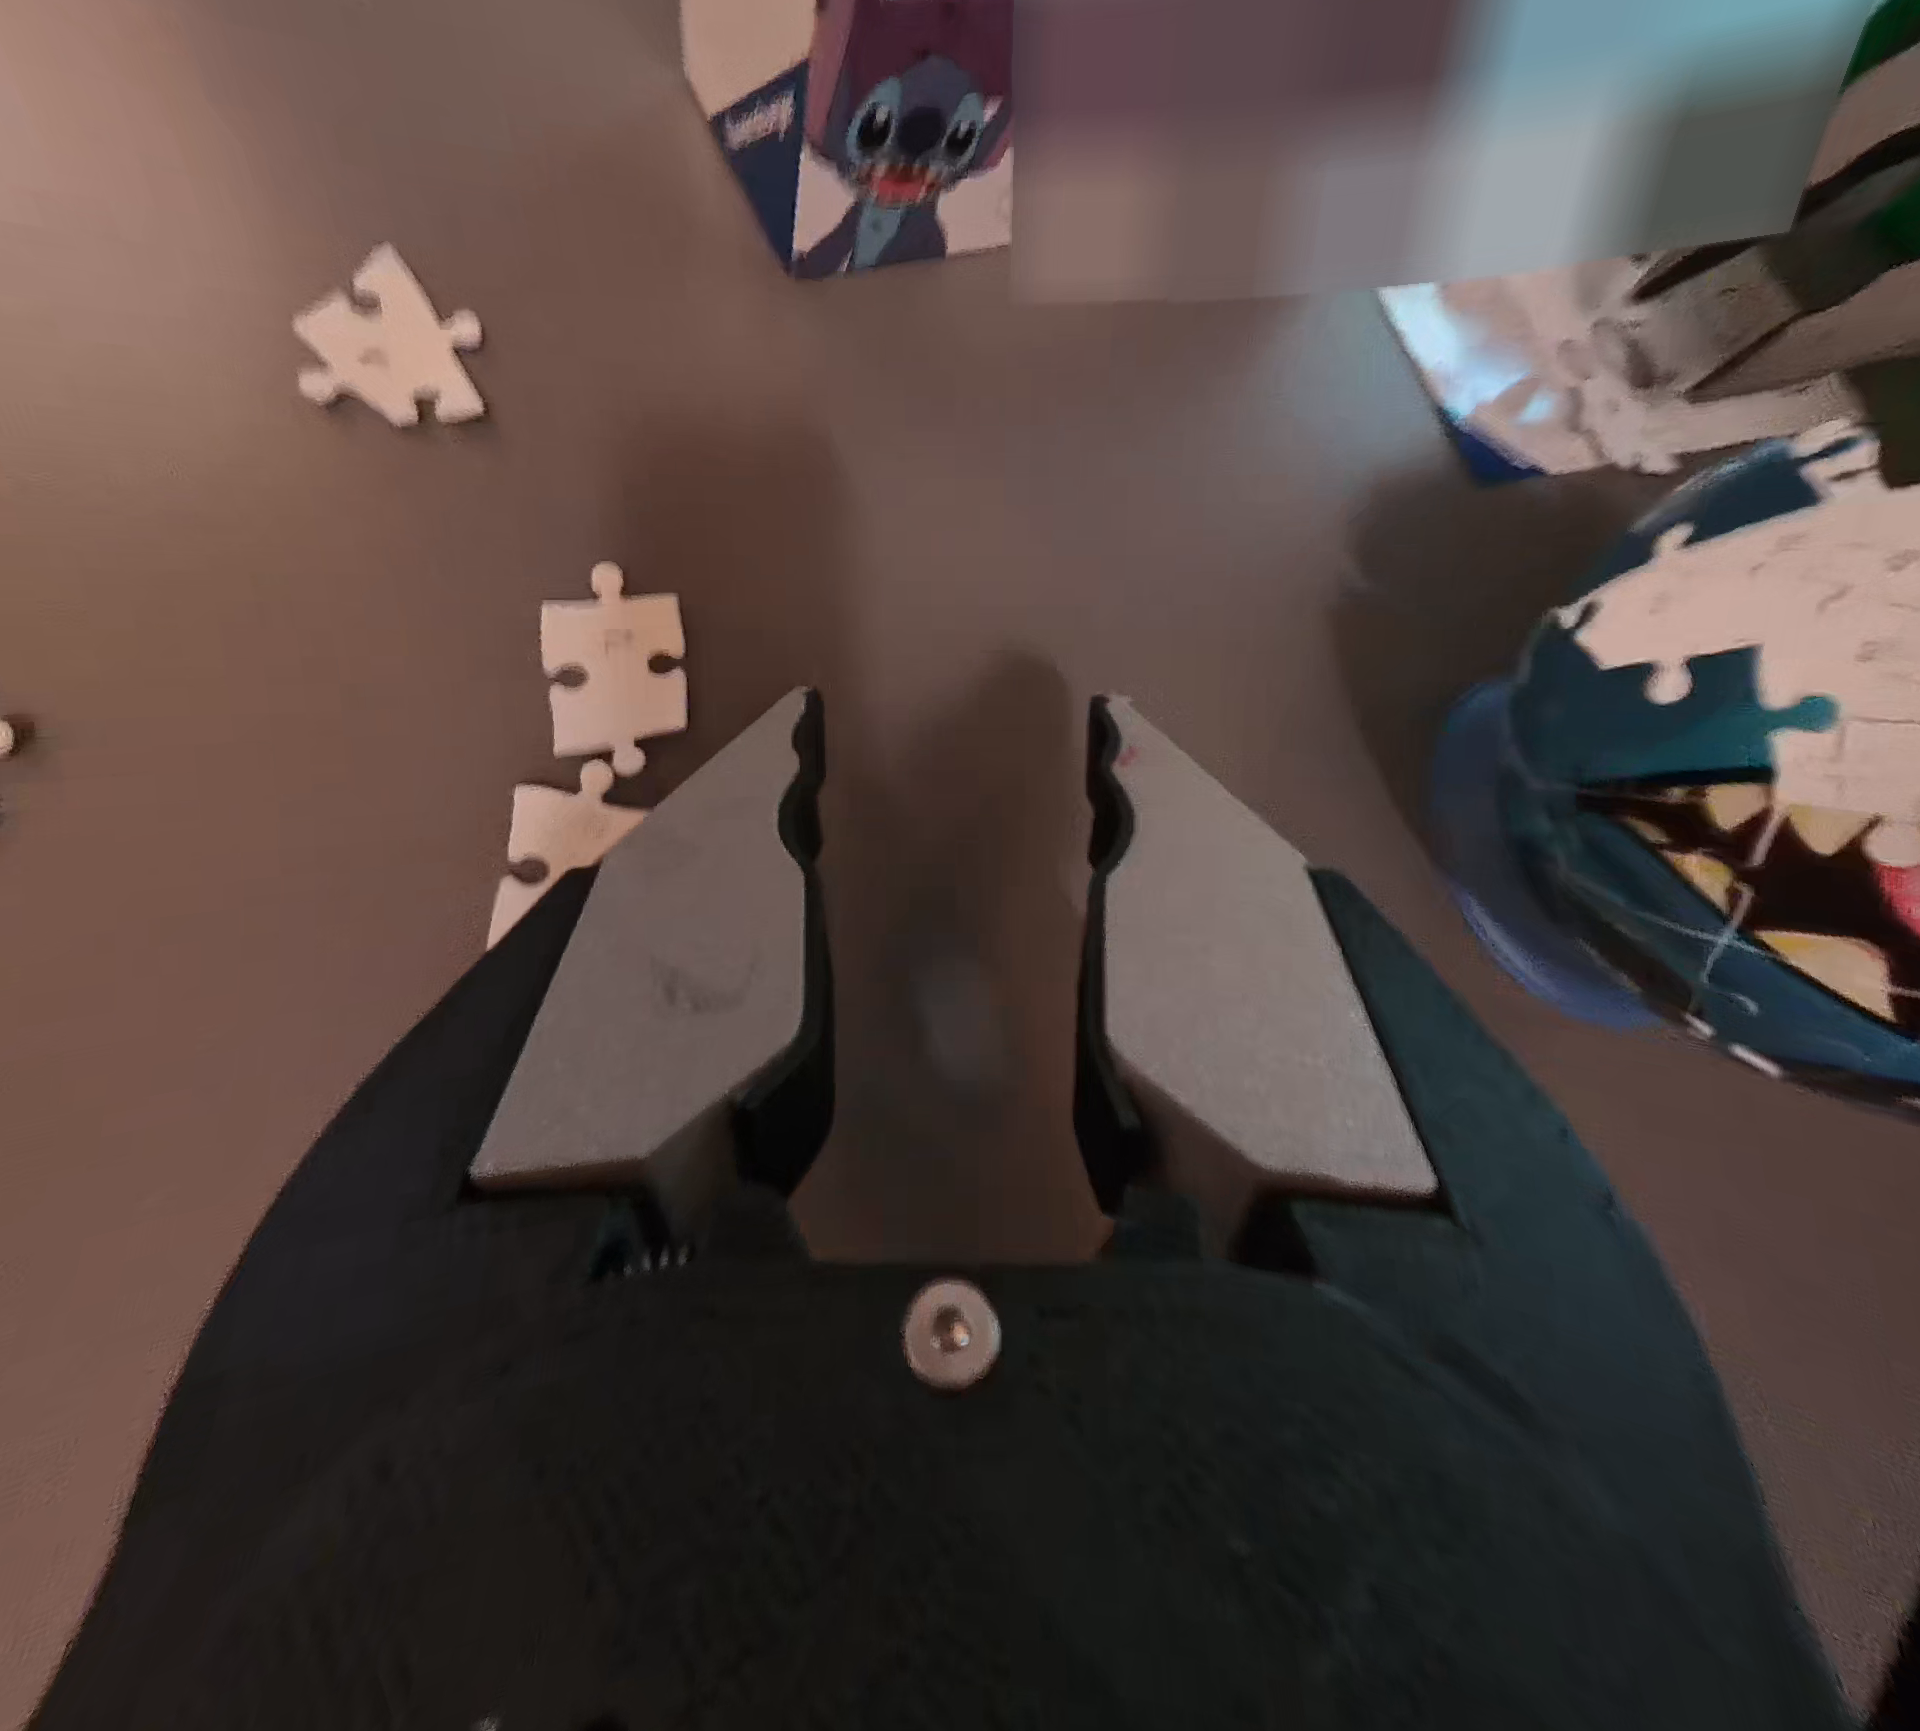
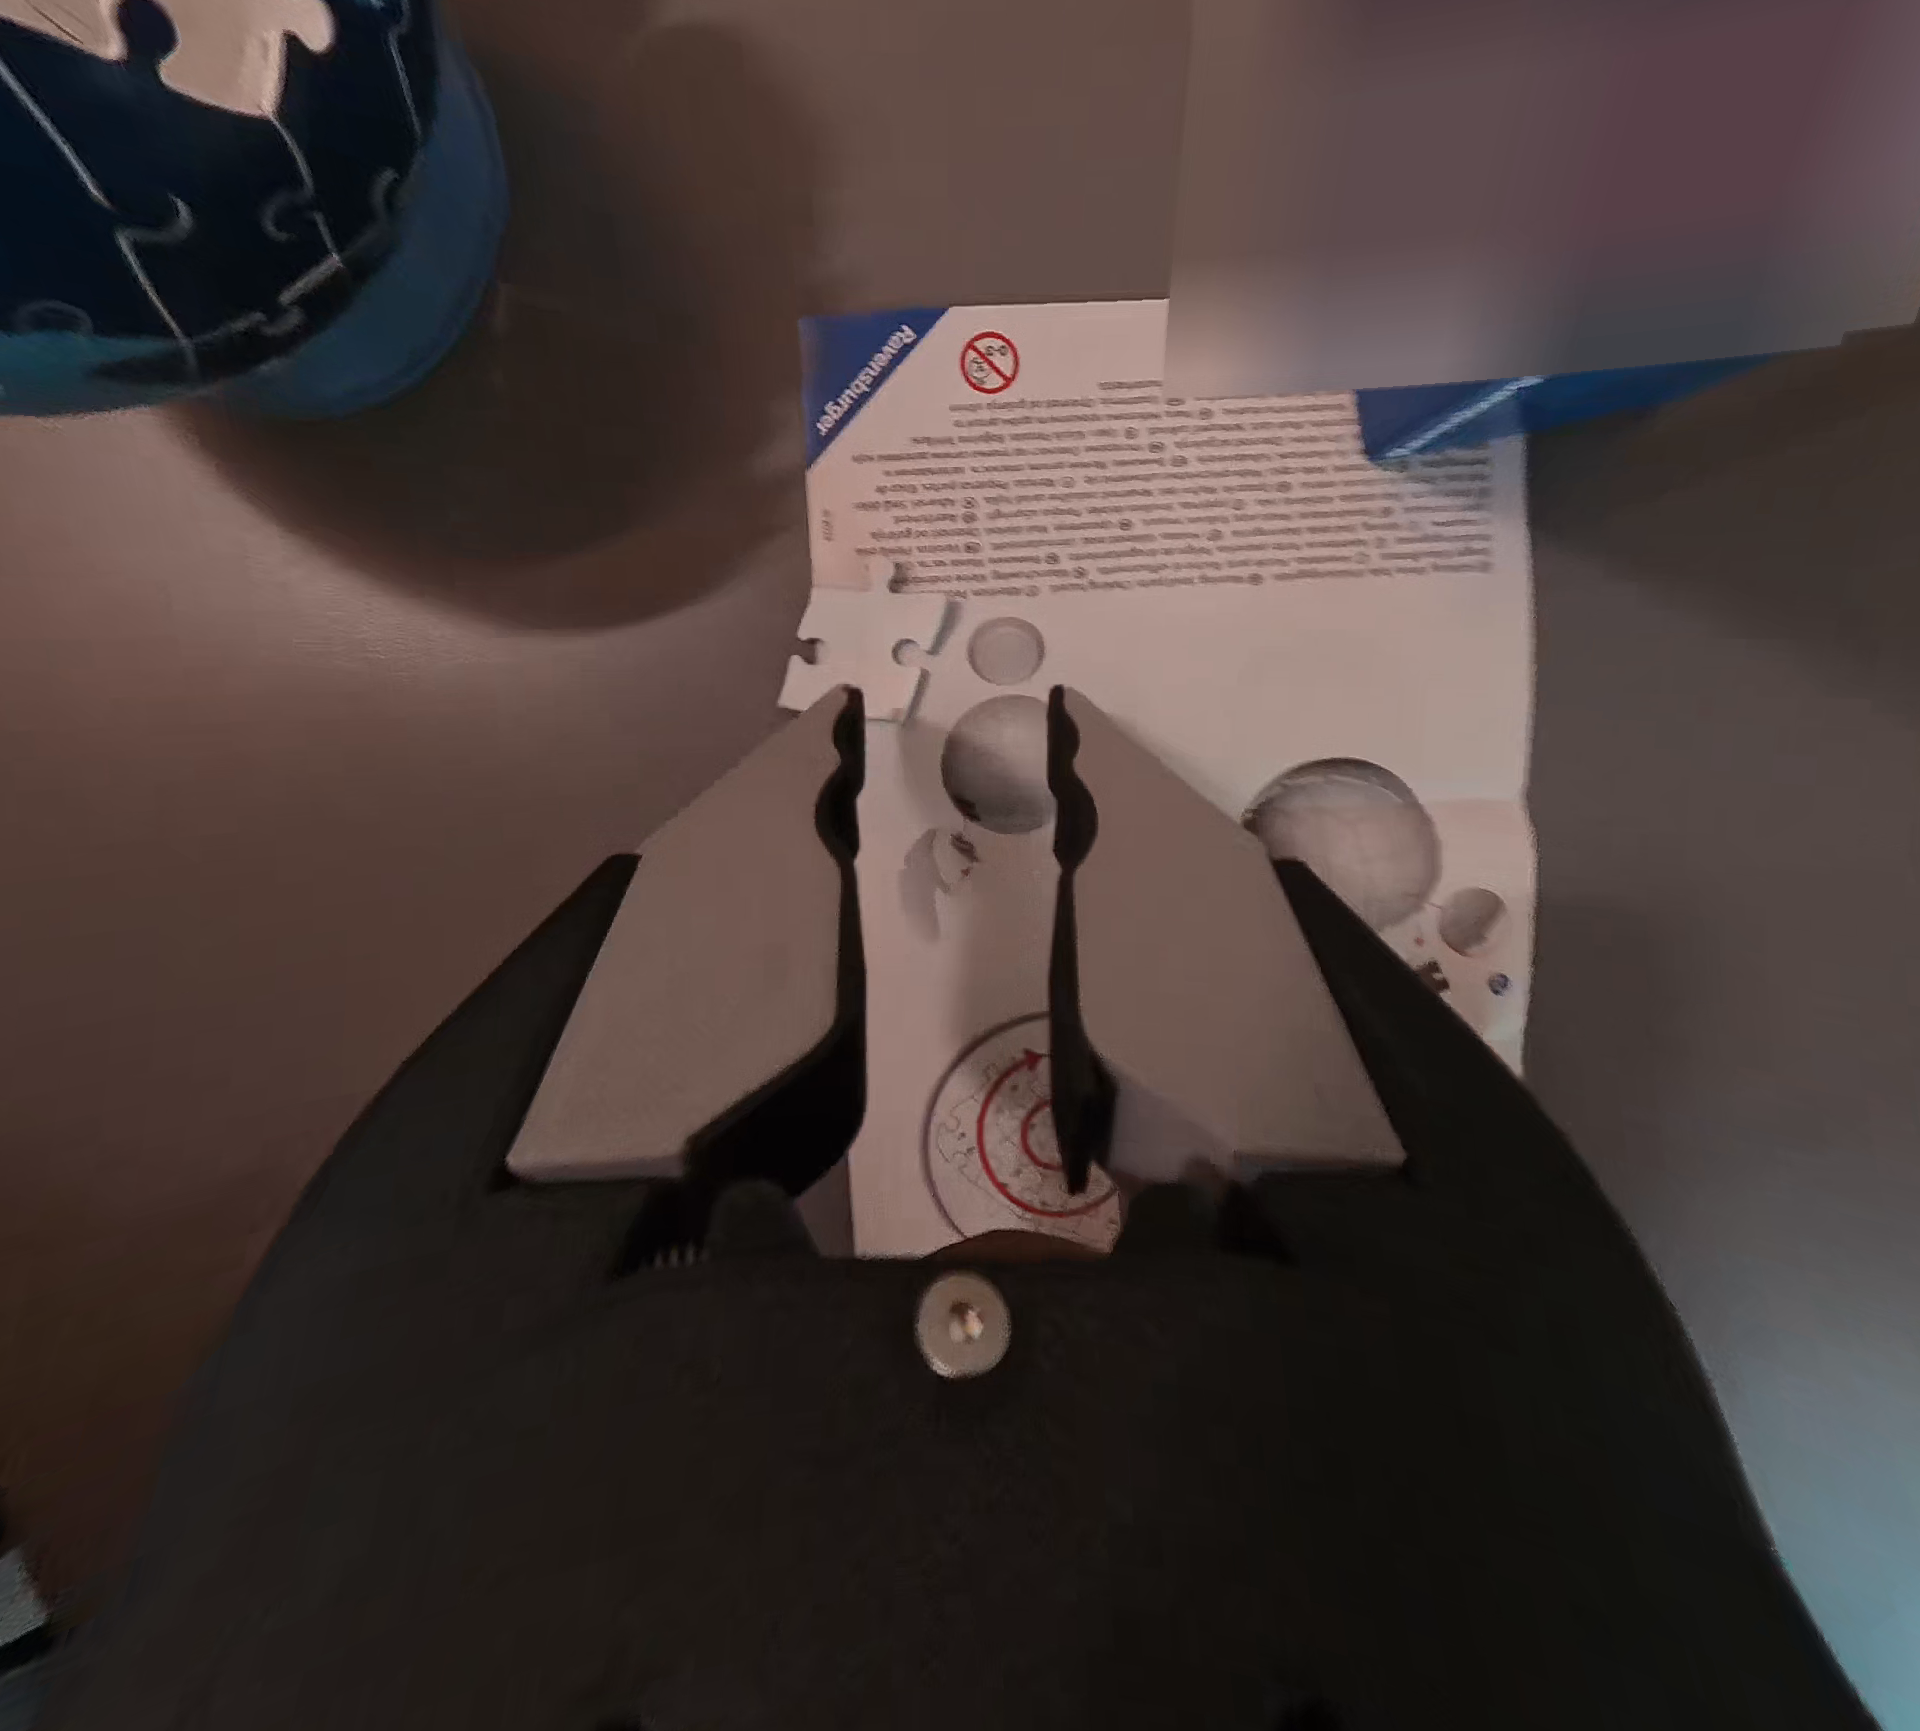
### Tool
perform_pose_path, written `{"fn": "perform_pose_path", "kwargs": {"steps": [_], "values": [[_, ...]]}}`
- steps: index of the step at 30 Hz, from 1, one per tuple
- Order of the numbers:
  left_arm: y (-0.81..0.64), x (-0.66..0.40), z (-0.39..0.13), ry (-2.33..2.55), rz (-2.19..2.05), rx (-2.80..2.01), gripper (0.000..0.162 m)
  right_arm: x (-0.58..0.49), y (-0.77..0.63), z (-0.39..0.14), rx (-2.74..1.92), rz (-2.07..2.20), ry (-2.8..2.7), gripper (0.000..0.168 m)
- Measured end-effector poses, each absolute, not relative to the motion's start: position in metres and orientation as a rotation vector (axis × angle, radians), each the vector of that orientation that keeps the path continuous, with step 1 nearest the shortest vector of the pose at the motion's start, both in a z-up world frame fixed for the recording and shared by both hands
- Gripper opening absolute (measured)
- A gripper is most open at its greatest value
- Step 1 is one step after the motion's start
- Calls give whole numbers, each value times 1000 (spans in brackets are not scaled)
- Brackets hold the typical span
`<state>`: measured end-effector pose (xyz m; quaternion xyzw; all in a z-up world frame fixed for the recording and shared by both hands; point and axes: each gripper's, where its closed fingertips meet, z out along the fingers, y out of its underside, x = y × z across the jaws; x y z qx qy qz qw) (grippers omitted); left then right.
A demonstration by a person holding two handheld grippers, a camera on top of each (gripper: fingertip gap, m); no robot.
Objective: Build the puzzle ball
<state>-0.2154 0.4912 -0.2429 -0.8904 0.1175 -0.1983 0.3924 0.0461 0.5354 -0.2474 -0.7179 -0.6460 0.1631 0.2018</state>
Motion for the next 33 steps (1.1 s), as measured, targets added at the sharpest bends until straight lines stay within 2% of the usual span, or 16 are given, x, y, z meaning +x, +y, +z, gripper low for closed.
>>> {"fn": "perform_pose_path", "kwargs": {"steps": [3, 5, 9, 14, 25, 29, 31, 33], "values": [[491, -221, -255, 375, -380, -2334, 50, 41, 535, -241, -1931, 510, -1786, 32], [494, -225, -258, 423, -255, -2322, 41, 35, 539, -236, -1891, 535, -1784, 33], [495, -228, -258, 484, -116, -2314, 49, 22, 542, -220, -1804, 640, -1747, 35], [498, -229, -260, 418, -192, -2296, 56, 14, 514, -203, -1671, 878, -1768, 49], [497, -225, -260, 444, -193, -2282, 58, 4, 448, -151, -1303, 1103, -1781, 53], [490, -221, -261, 468, -201, -2288, 65, 2, 438, -158, -1304, 1188, -1721, 59], [477, -220, -258, 478, -222, -2315, 54, 3, 439, -169, -1301, 1123, -1731, 63], [455, -211, -251, 513, -302, -2305, 57, 4, 439, -176, -1288, 1094, -1720, 64]]}}
